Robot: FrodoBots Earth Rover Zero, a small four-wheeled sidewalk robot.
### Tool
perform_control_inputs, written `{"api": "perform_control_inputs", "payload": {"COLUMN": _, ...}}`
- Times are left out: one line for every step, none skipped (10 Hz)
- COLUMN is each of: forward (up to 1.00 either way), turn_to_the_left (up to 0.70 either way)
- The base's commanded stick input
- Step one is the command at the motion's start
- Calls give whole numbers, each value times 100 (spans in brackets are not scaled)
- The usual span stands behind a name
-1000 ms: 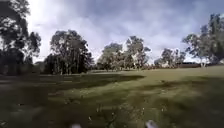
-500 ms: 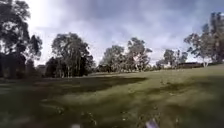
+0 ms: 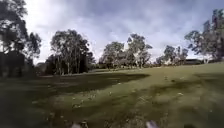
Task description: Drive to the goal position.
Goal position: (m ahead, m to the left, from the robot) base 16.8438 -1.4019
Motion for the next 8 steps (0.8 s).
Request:
{"api": "perform_control_inputs", "payload": {"forward": 70, "turn_to_the_left": 0}}
{"api": "perform_control_inputs", "payload": {"forward": 70, "turn_to_the_left": 0}}
{"api": "perform_control_inputs", "payload": {"forward": 70, "turn_to_the_left": 0}}
{"api": "perform_control_inputs", "payload": {"forward": 70, "turn_to_the_left": 0}}
{"api": "perform_control_inputs", "payload": {"forward": 70, "turn_to_the_left": 0}}
{"api": "perform_control_inputs", "payload": {"forward": 70, "turn_to_the_left": 0}}
{"api": "perform_control_inputs", "payload": {"forward": 70, "turn_to_the_left": 0}}
{"api": "perform_control_inputs", "payload": {"forward": 70, "turn_to_the_left": -17}}
